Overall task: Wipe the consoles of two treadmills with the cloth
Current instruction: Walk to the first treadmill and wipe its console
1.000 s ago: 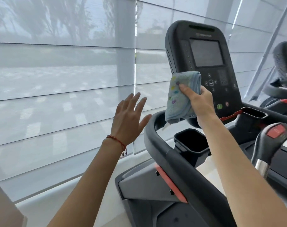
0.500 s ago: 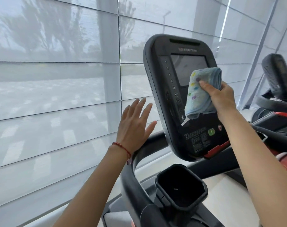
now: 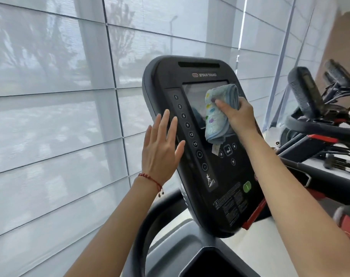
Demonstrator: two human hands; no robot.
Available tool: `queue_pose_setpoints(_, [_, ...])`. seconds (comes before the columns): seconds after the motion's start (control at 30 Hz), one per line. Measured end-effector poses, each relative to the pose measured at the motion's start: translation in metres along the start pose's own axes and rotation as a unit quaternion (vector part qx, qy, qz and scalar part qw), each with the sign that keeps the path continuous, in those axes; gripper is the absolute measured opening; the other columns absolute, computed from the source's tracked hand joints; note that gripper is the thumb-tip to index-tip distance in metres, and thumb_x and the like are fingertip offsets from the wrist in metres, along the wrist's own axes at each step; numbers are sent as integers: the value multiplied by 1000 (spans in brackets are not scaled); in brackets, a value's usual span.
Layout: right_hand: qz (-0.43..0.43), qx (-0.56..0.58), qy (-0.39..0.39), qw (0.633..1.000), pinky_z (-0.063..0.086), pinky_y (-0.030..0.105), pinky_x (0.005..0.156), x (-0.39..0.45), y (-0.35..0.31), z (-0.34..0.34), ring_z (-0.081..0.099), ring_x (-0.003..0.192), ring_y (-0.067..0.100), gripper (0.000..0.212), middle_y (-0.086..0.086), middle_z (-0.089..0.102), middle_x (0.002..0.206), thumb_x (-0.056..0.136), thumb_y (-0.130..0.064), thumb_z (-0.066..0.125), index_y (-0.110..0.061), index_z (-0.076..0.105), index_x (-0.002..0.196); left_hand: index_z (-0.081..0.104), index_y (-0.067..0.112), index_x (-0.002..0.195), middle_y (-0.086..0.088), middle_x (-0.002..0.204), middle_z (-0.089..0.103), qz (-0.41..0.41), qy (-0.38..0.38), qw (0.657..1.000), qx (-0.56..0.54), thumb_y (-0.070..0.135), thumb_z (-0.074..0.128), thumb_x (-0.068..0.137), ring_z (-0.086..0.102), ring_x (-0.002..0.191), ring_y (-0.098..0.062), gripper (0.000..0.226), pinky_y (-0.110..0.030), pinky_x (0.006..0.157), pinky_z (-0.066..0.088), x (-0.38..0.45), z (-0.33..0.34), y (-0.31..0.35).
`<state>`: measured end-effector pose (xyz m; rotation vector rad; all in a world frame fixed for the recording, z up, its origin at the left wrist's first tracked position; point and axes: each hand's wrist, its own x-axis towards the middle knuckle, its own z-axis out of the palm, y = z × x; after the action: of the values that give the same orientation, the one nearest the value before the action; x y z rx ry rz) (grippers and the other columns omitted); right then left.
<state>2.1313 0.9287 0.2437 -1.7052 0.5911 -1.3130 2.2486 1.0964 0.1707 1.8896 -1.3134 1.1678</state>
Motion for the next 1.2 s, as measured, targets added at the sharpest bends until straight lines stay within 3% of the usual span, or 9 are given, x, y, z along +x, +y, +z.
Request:
queue_pose_setpoints(0.17, [-27,-21,24,999,46,17,63,11,16,32,58,77,13,41,-1,61,87,78,-37,71,-5,56,99,33,0,142,-19,150,26,0,11,1000,16,35,31,98,21,139,-33,57,-51,109,29,-3,16,-3])
queue_pose_setpoints(0.3, [-60,-36,69,995,38,2,54,12,25,43,50,67,-1,36,-15,50,74,82,-36,68,-6,54,98,30,-2,142,-21,150,25,6,18,999,28,32,30,99,19,140,-35,55,-51,110,26,-3,22,-4])
queue_pose_setpoints(0.57, [-89,-44,76,992,49,28,69,15,16,58,62,78,14,43,-8,60,80,76,-48,69,-12,57,95,34,-5,140,-24,148,28,15,37,999,32,32,31,99,22,138,-38,55,-49,111,25,-2,23,-2])
queue_pose_setpoints(0.7, [-156,-66,51,984,38,8,56,21,15,58,51,62,0,34,-16,50,68,77,-42,70,-16,52,87,37,-8,137,-27,146,30,20,42,998,29,31,32,98,23,137,-39,55,-49,110,26,1,21,0])
queue_pose_setpoints(0.83, [-186,-71,18,980,37,7,53,39,21,48,47,59,0,31,-11,50,67,78,-36,72,-12,53,86,40,-11,134,-29,143,33,28,52,998,20,29,39,95,26,135,-40,55,-51,108,29,5,20,-1])
queue_pose_setpoints(0.93, [-173,-68,31,982,38,9,55,62,28,38,51,67,13,40,0,56,76,79,-35,71,0,58,92,43,-11,132,-29,141,35,40,58,997,19,29,43,91,28,134,-39,57,-52,107,30,10,19,-3])
queue_pose_setpoints(1.03, [-146,-73,65,984,37,8,57,88,38,28,55,76,18,44,-1,59,79,80,-38,69,0,58,99,42,-11,133,-28,142,34,50,60,997,19,30,44,90,26,135,-39,59,-52,108,29,13,20,-6])
queue_pose_setpoints(1.1, [-129,-74,85,985,37,15,64,105,45,20,58,85,20,46,8,65,93,81,-39,68,0,58,104,40,-11,134,-29,143,31,54,61,997,13,29,42,90,24,136,-39,59,-52,108,29,13,21,-6])
queue_pose_setpoints(1.2, [-103,-86,111,985,30,14,64,121,50,12,59,96,23,47,15,65,108,84,-38,65,0,58,110,38,-13,134,-29,144,29,57,63,996,2,28,38,92,22,137,-40,59,-51,109,28,12,24,-5])
